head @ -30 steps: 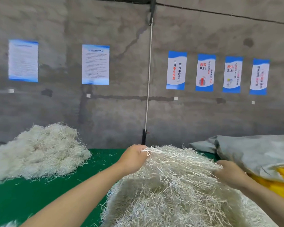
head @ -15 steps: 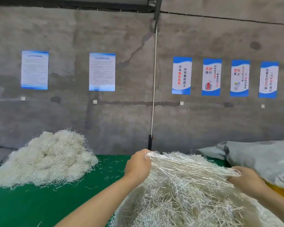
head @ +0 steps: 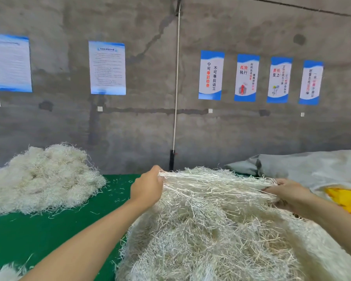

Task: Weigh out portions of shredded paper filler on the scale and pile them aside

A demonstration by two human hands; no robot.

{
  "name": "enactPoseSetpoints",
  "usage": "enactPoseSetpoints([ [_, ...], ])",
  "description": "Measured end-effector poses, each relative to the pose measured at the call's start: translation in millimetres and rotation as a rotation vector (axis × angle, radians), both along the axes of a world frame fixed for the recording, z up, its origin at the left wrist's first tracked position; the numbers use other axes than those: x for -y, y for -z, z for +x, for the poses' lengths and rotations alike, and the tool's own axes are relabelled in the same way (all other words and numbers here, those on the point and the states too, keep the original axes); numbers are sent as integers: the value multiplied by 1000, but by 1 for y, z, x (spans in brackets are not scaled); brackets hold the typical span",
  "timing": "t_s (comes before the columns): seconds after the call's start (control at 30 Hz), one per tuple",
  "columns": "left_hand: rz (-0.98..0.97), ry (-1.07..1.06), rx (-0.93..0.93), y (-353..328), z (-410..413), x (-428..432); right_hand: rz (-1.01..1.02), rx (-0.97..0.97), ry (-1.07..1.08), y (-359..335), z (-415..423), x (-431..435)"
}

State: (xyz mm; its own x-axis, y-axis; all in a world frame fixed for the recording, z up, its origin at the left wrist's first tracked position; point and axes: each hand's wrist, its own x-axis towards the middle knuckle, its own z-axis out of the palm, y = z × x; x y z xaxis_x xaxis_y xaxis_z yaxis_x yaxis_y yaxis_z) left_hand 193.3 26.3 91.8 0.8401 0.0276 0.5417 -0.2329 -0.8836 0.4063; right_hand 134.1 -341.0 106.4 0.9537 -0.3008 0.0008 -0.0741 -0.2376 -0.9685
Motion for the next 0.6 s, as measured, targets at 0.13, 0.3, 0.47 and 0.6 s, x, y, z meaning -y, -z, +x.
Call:
enactPoseSetpoints([
  [0.13, -319, 4, -205, -2, 6, -1, 167, -20, -160, -3, -13, -14],
  [0.3, -894, 211, -466, -20, -7, 4, 135, 54, -239, 0, -21, -29],
  [0.47, -1067, 427, -371, -51, -30, 27, -292, 476, 103, -2, -24, -73],
  [0.6, -990, 716, -409, -68, -55, 57, -551, 290, -367, 8, -30, -131],
])
